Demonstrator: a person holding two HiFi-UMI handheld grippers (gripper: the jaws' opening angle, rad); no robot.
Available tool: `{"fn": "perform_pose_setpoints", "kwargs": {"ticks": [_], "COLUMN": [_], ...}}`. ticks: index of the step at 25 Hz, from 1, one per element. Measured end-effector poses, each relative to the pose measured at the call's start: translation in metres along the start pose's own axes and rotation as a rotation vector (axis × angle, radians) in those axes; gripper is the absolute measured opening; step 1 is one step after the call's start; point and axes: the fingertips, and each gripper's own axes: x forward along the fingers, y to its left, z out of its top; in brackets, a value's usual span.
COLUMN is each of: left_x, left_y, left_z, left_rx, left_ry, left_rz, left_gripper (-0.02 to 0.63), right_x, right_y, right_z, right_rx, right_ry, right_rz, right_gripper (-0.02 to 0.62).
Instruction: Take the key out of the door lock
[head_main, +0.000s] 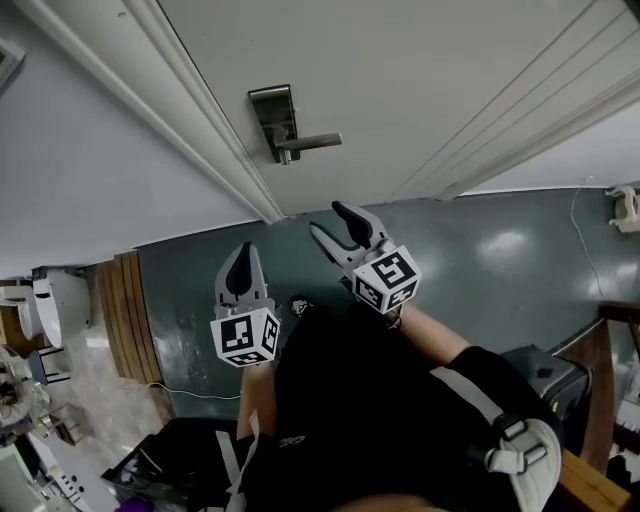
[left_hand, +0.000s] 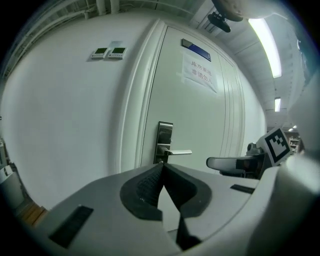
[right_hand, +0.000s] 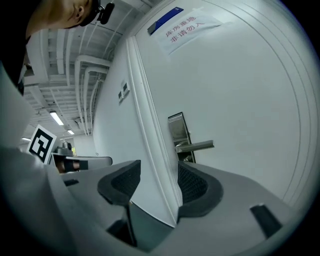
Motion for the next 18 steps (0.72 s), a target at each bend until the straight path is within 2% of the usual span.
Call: {"fn": "perform_pose_setpoints", "kwargs": {"ticks": [3, 7, 13, 18], "left_x": [0.007, 0.018, 0.03, 0.036], "left_y": [0.006, 0.013, 0.019, 0.025], "left_z": [-0.005, -0.013, -0.036, -0.048], "left_rx": [0.009, 0.01, -0.002, -0.012], "left_ry": [0.024, 0.044, 0.09, 0.116], "left_rz": [-0.071, -0.127, -0.16, -0.163], "left_gripper": [0.023, 0.023, 0.023, 0.023], "right_x": [-0.001, 0.002, 0.011, 0.025], "right_y": [0.001, -0.003, -0.007, -0.01], "right_z": [-0.006, -0.017, -0.034, -0.042], "right_rx": [0.059, 0.161, 0.178, 0.192], "right_ry": [-0.012, -0.033, -0.025, -0.013], "right_rz": [-0.07, -0.111, -0.16, -0.166], "right_gripper": [0.236, 0.229, 0.229, 0.227]}}
